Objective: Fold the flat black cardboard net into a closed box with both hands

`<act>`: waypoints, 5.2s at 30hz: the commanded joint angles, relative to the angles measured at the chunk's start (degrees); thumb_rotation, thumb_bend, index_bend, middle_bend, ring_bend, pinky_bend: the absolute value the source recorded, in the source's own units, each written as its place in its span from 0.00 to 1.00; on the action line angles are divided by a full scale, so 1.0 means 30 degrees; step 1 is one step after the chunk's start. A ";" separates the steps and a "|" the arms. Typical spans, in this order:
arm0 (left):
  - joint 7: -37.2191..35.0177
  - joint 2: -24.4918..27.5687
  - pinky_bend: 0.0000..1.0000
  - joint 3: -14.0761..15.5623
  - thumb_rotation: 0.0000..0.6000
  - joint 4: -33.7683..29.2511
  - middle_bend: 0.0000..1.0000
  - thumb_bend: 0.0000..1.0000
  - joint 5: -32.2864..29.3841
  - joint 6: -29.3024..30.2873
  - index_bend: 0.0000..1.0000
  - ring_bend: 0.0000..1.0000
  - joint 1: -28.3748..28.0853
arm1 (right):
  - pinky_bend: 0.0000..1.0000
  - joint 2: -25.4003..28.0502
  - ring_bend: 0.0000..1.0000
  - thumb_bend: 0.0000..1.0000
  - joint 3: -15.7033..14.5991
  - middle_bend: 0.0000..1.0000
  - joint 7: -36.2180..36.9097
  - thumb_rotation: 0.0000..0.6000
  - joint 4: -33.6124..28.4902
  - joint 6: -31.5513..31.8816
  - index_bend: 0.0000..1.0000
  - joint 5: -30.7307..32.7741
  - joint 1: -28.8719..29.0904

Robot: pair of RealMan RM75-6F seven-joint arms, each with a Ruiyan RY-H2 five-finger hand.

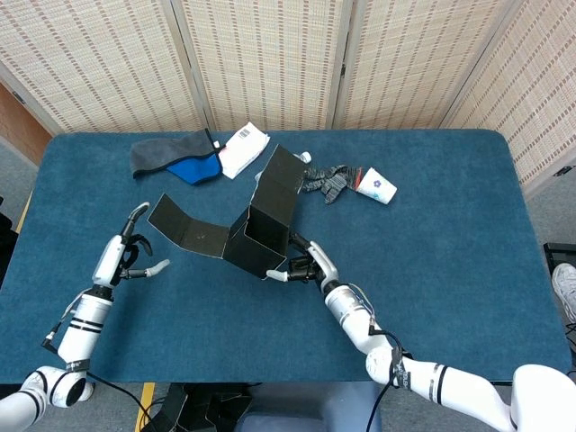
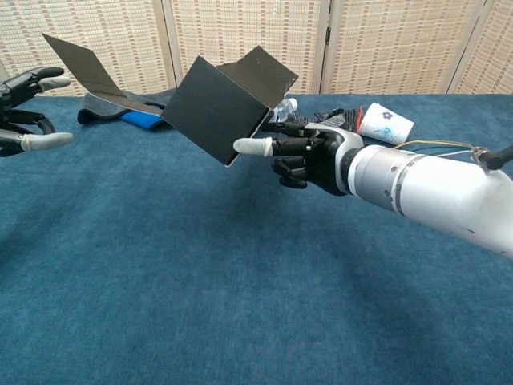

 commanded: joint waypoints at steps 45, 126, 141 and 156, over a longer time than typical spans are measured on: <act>-0.0397 -0.6784 0.91 0.1012 1.00 1.1723 0.02 0.17 0.2805 0.6816 0.08 0.65 -0.0992 | 0.92 -0.1682 0.85 0.33 -0.3049 0.43 -0.5568 1.00 0.2484 0.1863 0.42 -0.0896 0.2538; 0.5266 -0.5117 0.91 0.7052 1.00 1.3767 0.26 0.17 0.7067 0.6064 0.36 0.66 -0.3359 | 0.92 -0.1313 0.83 0.37 -0.5491 0.31 -0.6854 1.00 0.4371 0.2145 0.39 -0.4999 0.2492; 0.5836 -0.4677 0.91 0.7352 1.00 1.3356 0.28 0.17 0.7387 0.6299 0.39 0.67 -0.3619 | 0.90 -0.0511 0.75 0.06 -0.6171 0.05 -0.7019 1.00 0.3778 0.2672 0.00 -0.6283 0.2066; 0.6256 -0.4602 0.91 0.7705 1.00 1.3460 0.32 0.17 0.7777 0.6553 0.42 0.66 -0.3727 | 0.90 -0.0633 0.74 0.04 -0.6493 0.07 -0.7956 1.00 0.3536 0.2947 0.00 -0.6123 0.1872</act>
